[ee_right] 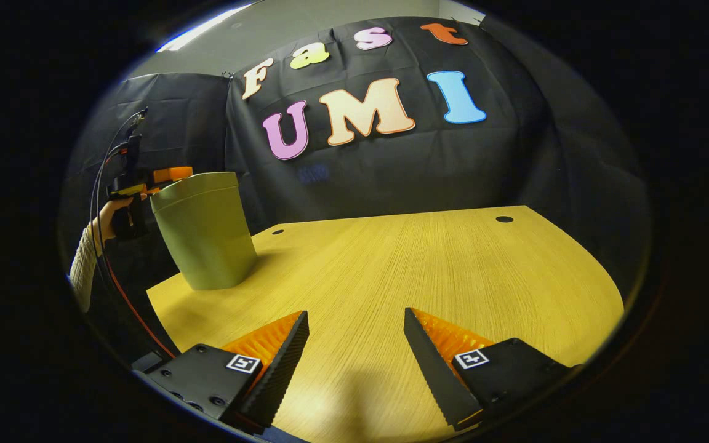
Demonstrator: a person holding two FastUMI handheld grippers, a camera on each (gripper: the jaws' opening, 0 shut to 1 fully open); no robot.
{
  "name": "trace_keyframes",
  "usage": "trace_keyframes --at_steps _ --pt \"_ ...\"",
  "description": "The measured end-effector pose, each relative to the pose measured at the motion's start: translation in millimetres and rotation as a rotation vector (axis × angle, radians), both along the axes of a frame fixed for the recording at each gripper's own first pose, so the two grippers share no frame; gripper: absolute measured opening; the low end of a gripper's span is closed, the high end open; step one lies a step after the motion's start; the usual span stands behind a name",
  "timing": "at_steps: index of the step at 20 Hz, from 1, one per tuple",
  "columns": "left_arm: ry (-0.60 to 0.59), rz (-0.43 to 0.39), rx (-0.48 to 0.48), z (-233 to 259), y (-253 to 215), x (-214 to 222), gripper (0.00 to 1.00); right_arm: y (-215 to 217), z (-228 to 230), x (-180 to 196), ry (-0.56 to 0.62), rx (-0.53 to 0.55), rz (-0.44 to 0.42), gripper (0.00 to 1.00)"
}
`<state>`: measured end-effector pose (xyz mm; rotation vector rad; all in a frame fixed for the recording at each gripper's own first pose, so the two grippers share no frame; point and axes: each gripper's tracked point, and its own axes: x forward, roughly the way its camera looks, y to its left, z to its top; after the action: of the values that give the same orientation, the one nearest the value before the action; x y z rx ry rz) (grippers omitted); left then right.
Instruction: Press the lid of the desktop garbage bin to open it, pick up the crumpled paper on the desktop and throw it into the bin, then pick up the pop can on the desktop and drop it into the bin, and finally close the garbage bin lid.
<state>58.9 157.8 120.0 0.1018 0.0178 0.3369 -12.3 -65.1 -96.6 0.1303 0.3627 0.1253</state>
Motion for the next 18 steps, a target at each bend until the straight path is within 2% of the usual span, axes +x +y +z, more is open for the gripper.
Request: trace_keyframes --at_steps 12,18 --pt "0.074 -0.051 -0.029 -5.0 -6.4 -7.5 0.91 4.1 12.4 -5.9 -0.029 -0.002 0.01 0.98" --pt "0.023 -0.062 0.008 6.1 -4.7 -6.1 0.9 0.6 13.5 -6.1 -0.037 0.001 -0.002 0.98"
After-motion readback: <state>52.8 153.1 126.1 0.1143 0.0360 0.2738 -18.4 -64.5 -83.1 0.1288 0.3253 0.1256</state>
